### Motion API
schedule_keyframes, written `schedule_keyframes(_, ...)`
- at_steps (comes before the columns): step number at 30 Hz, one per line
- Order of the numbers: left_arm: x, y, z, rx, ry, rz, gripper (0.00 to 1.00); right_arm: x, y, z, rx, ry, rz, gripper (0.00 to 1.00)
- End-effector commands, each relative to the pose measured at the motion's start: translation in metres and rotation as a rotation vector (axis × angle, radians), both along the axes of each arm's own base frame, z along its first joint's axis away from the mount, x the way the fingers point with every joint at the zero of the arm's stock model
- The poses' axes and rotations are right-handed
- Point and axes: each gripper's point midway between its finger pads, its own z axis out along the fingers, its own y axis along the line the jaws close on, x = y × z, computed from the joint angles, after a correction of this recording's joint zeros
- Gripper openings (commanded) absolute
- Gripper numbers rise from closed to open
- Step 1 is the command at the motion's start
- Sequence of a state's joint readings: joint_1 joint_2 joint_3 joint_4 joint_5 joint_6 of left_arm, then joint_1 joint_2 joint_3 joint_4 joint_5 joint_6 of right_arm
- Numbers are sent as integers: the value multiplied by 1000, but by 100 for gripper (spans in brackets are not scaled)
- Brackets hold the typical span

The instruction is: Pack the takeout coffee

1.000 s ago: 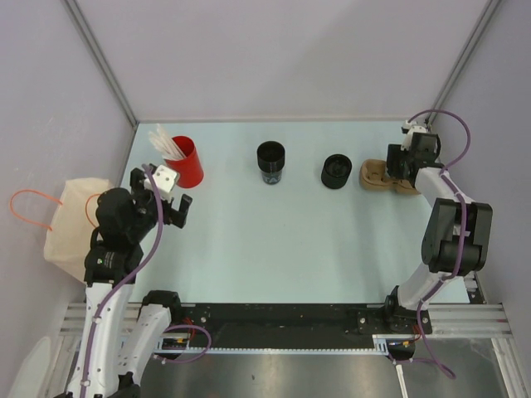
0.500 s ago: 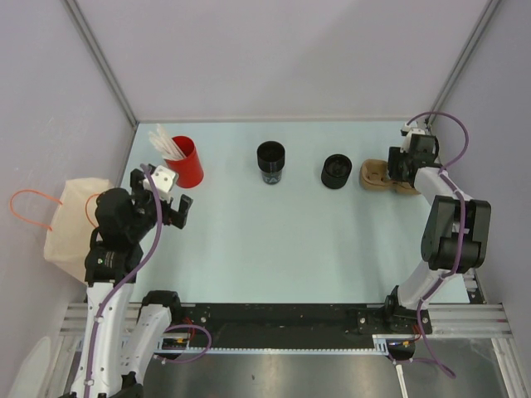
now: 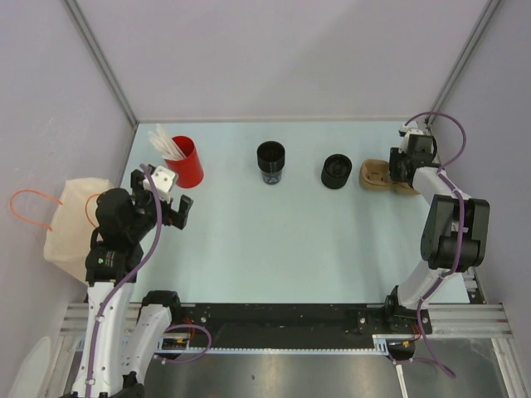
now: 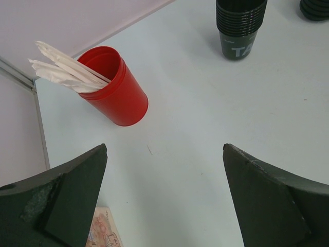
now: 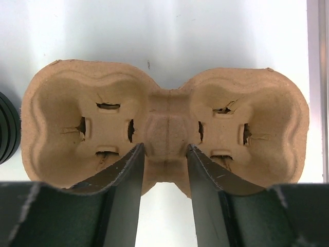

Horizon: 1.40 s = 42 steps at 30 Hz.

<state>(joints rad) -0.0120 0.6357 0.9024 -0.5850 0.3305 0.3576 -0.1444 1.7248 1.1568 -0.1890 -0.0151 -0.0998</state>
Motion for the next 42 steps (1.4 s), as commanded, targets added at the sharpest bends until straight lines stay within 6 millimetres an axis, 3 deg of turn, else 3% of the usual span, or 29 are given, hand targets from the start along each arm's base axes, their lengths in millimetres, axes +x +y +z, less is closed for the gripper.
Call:
schedule_keyframes(1, 1, -4, 8, -28, -34, -17, 99, 17, 1, 21, -23, -67, 4, 41)
schedule_keyframes(8, 1, -6, 8, -32, -33, -25, 99, 18, 2, 22, -26, -72, 9, 33)
schedule_keyframes(11, 1, -6, 7, -31, -32, -26, 100, 18, -2, 22, -47, -69, -10, 34)
schedule_keyframes(12, 1, -6, 6, -31, -32, -27, 99, 17, -3, 23, -49, -68, -12, 36)
schedule_keyframes(18, 1, -6, 7, -33, -34, -28, 99, 15, -1, 41, -77, -99, 22, 68)
schedule_keyframes(22, 0, -7, 6, -34, -33, -31, 99, 11, -2, 51, -90, -109, 40, 71)
schedule_keyframes(30, 0, -2, 7, -36, -39, -14, 99, -7, -15, 63, -230, -66, 188, 66)
schedule_keyframes(35, -1, -3, 7, -39, -39, -21, 99, -16, -29, 54, -206, -28, 194, 56)
schedule_keyframes(42, -2, -3, 6, -43, -40, -24, 100, -23, -21, 31, -173, 37, 265, 50)
